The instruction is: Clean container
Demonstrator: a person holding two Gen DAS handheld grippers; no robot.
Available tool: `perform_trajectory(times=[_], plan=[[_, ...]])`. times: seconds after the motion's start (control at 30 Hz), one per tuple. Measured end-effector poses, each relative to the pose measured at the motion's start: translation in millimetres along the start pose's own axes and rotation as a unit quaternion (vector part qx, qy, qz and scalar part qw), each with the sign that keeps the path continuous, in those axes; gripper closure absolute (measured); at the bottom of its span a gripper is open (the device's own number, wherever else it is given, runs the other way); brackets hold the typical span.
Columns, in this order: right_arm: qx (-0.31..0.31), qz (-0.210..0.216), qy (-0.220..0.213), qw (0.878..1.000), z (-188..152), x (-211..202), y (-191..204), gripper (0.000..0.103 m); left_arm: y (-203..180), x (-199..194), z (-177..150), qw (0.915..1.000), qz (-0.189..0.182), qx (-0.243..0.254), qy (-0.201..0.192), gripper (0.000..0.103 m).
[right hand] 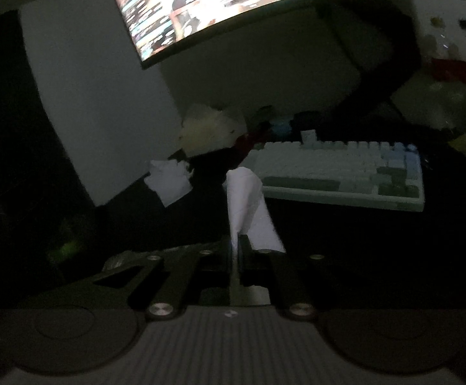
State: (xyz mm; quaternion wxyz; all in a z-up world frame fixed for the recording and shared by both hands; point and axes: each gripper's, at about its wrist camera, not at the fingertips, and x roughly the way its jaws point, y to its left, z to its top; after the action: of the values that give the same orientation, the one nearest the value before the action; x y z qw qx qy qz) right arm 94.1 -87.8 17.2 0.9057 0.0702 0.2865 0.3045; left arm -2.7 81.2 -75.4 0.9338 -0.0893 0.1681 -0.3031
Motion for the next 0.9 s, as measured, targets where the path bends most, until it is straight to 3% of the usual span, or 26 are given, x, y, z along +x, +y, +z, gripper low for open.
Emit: perform_trajectory(times=[0.13, 0.2, 0.27, 0.37, 0.5, 0.57, 0.67, 0.8, 0.9], plan=[[-0.020, 0.038, 0.006, 0.999, -4.4, 7.9, 22.7, 0.095, 3.9, 6.3, -4.6, 0.9998, 0.018, -0.003, 0.006, 0.067], [-0.008, 0.087, 0.014, 0.996, -7.2, 11.2, 29.3, 0.095, 7.7, 4.9, -6.0, 0.9996, 0.024, -0.016, 0.005, 0.066], [-0.013, 0.109, 0.016, 0.994, -9.8, 13.2, 36.3, 0.095, 13.2, 7.7, -5.3, 0.9992, 0.032, -0.021, 0.007, 0.066], [-0.033, 0.079, 0.006, 0.996, -8.5, 14.5, 35.1, 0.096, 18.6, 5.4, -5.3, 0.9988, 0.036, -0.033, 0.005, 0.066], [-0.027, -0.018, -0.006, 0.999, -1.1, 17.2, 11.5, 0.095, 24.0, 4.3, -2.9, 0.9978, 0.039, -0.053, 0.003, 0.066], [-0.015, -0.032, -0.004, 0.999, 0.4, 17.2, 6.2, 0.095, 25.6, 6.1, -1.8, 0.9977, 0.040, -0.055, 0.004, 0.066], [-0.025, -0.004, 0.002, 1.000, -2.5, 15.7, 17.1, 0.095, 23.3, 8.1, -0.5, 0.9977, 0.046, -0.050, 0.005, 0.066], [-0.047, 0.063, 0.015, 0.997, -9.9, 13.0, 38.5, 0.095, 20.2, 5.5, -1.0, 0.9976, 0.047, -0.050, 0.004, 0.066], [-0.046, 0.060, 0.016, 0.997, -9.1, 13.0, 35.4, 0.095, 19.8, 4.7, -1.5, 0.9976, 0.048, -0.050, 0.003, 0.065]])
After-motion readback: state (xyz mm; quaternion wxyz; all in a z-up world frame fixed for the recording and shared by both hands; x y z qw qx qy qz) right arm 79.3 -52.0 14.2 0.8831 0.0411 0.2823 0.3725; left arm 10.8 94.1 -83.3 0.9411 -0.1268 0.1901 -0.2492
